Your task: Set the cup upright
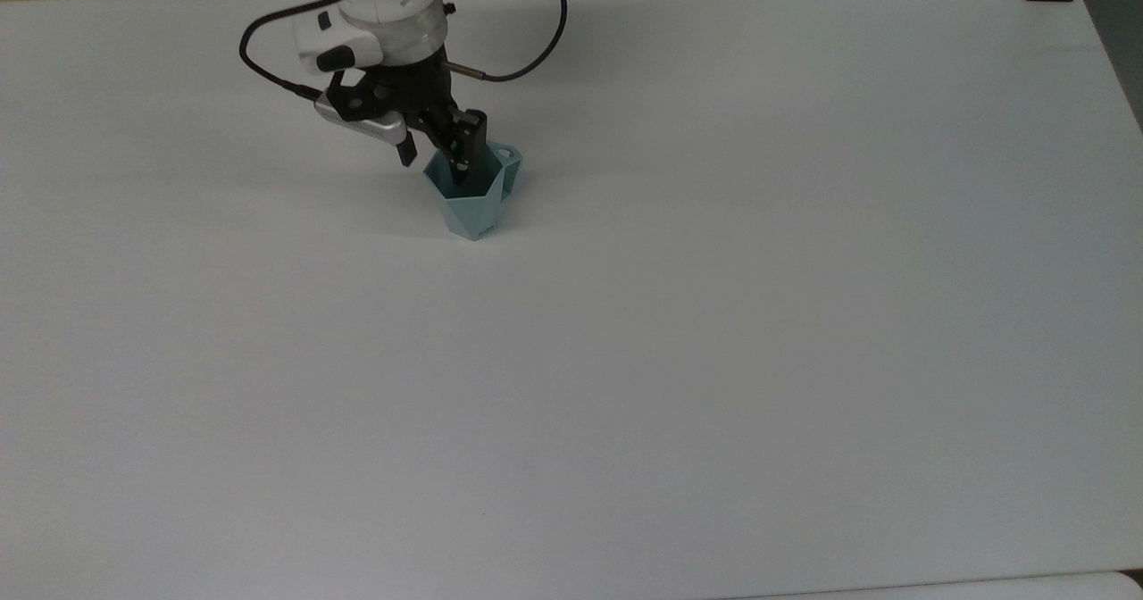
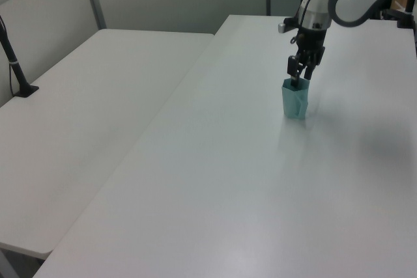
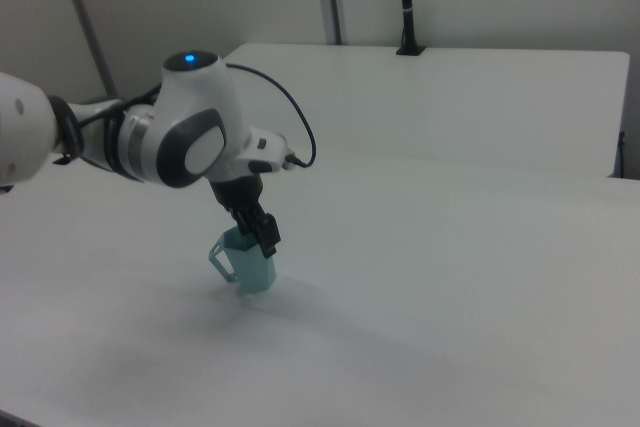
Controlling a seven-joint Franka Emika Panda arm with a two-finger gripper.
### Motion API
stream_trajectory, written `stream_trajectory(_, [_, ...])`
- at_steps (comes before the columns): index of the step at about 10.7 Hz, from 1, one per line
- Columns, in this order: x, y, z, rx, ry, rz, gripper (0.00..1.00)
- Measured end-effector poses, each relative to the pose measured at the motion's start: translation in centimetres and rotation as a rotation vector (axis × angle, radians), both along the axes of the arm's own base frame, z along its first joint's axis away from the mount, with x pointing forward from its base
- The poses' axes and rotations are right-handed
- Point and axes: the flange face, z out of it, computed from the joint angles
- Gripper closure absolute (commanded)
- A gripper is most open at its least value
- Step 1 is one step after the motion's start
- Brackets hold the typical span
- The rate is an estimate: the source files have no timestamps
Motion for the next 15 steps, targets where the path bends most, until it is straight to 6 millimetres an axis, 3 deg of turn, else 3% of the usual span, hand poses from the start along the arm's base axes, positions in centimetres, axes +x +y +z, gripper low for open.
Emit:
stream_trajectory(3, [0.2, 0.4, 6.7, 0.003, -0.003, 0.045, 0.0])
stream_trajectory(6, [0.9, 0.5, 18.0, 0.012, -0.084, 0.084, 0.0])
stream_trajectory(7, [0.6, 0.2, 20.5, 0.004, -0.095, 0.133, 0.0])
stream_trajectory(8, [0.2, -0.3, 21.4, -0.01, -0.081, 0.205, 0.0])
stream_trajectory(11, [-0.8, -3.1, 20.1, -0.046, 0.038, 0.446, 0.0])
stream_trajectory(13, [-0.9, -4.9, 20.0, -0.059, 0.053, 0.494, 0.0])
stream_trajectory(15, [-0.9, -5.1, 20.0, -0.061, 0.054, 0.495, 0.0])
